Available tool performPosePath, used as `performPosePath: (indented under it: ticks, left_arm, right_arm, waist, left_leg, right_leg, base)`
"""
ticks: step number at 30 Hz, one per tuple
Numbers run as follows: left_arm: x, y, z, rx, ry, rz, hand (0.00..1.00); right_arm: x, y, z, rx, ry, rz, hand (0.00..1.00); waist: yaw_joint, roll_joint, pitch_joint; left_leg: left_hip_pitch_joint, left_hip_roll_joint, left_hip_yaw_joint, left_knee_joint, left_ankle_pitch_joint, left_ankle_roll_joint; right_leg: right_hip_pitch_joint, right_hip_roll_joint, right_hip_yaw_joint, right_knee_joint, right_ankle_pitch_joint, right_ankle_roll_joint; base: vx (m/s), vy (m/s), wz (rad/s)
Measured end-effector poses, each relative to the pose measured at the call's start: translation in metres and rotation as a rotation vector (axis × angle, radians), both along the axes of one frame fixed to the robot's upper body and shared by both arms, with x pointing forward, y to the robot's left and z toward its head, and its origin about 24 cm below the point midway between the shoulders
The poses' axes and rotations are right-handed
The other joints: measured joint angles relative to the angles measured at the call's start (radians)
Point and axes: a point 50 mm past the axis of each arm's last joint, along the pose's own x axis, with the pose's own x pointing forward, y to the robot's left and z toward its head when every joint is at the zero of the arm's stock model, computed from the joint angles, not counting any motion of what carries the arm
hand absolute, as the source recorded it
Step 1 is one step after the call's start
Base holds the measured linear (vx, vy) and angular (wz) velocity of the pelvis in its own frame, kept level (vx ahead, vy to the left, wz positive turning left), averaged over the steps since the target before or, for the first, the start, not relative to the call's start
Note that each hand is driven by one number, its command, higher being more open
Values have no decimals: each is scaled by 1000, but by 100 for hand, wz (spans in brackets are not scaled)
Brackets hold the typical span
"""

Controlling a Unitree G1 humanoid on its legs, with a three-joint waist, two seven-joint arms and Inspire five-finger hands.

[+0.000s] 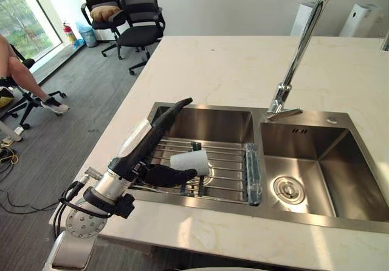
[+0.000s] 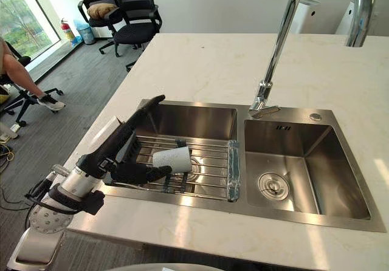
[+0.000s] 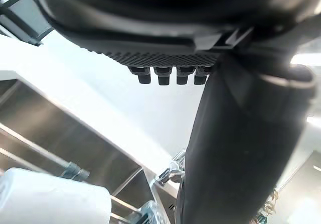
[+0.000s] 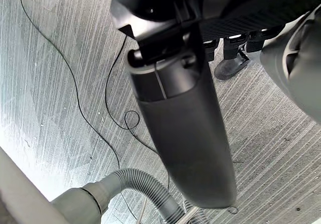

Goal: Walk over to the sink, pick up the cup, carry it to the dishwasher, place the cup inside the dishwasher, then close the dishwasher door

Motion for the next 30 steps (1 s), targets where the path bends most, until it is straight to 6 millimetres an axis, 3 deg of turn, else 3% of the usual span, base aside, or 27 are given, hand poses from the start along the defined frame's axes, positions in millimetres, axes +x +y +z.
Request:
performPosePath:
  ticks: [9,13,21,30]
  left_arm:
    - [7,2,-9,39,58,15,100]
    - [18,10,-24,141,126,16,100]
    - [21,16,-53,200,352,-4,100]
    - [33,26,-58,208,402,19,100]
  right_arm:
    - [-5,1,-2,-2,-10,-11,100]
    - [-7,1,-2,-10,-13,-31,100]
    - [-10,-4,-1,-37,-34,-105,100]
    - [2,-5,0,-37,-69,-96,100]
  waist:
    - [0,-1,-8]
    - [-4,1,-17]
    - [-18,3,-17]
    - [-29,8,-13]
  left_leg:
    - [1,0,10,1,1,-1]
    - [21,3,25,-8,2,-2]
    - [35,2,28,-29,5,-3]
    - [47,1,35,-44,7,-2]
  right_leg:
    - [-6,1,7,1,1,0]
    - [2,4,15,0,3,-4]
    - [0,5,20,-5,4,-3]
    - [2,4,25,-5,3,-2]
  base:
    - [-5,-2,-1]
    - [-42,-8,-10]
    - [-11,-1,-1]
    - [-2,-2,-2]
